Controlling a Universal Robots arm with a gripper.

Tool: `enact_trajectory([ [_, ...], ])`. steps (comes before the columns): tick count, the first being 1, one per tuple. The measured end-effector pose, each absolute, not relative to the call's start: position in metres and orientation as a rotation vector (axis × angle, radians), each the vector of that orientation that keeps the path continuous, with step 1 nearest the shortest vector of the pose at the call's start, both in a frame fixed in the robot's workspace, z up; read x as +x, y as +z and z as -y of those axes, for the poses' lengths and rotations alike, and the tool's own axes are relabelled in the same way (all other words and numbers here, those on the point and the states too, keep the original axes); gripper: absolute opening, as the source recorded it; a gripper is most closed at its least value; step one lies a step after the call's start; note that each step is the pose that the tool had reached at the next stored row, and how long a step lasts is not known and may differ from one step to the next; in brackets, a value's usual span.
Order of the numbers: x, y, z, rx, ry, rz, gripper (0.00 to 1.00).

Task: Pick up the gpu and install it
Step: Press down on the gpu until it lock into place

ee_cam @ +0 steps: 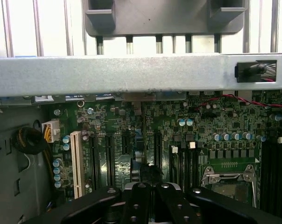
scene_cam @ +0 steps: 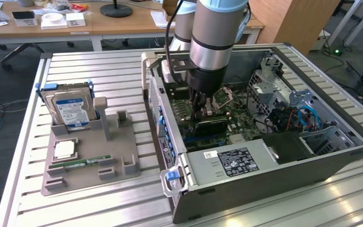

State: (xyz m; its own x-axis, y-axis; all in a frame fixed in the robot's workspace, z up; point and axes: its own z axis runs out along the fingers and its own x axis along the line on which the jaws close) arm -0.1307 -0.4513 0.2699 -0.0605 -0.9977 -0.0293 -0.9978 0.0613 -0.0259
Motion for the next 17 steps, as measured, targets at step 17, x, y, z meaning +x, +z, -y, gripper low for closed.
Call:
enact_trajectory([
  [17, -0.108, 0.270, 0.451, -2.126, 0.003, -2.260, 0.11],
])
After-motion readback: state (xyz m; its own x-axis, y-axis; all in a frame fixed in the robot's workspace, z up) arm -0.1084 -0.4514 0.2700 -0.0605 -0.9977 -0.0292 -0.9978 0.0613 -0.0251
